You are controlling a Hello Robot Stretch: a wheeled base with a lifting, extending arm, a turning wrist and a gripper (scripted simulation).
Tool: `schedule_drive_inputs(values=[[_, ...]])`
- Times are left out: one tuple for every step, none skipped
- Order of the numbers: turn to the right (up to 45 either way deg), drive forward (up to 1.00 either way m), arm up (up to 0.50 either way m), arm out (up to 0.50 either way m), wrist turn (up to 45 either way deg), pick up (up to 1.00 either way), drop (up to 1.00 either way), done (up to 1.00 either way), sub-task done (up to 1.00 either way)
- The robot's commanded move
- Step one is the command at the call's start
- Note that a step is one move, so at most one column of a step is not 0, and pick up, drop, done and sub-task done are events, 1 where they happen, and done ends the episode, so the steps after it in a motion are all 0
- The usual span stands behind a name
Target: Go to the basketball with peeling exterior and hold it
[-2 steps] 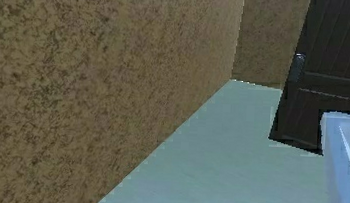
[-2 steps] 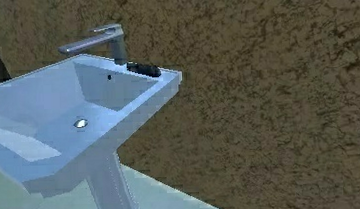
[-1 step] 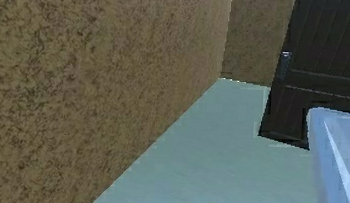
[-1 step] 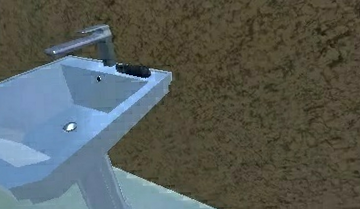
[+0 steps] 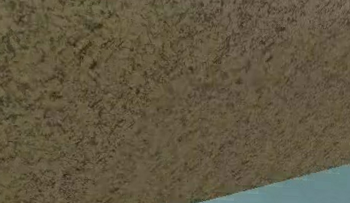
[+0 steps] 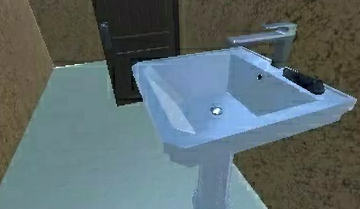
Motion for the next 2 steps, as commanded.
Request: schedule_drive_inputs(values=[[0.0,0.45,0.0,0.0,0.0,0.0,0.0,0.0,0.0],[45.0,0.0,0.0,0.0,0.0,0.0,0.0,0.0,0.0]])
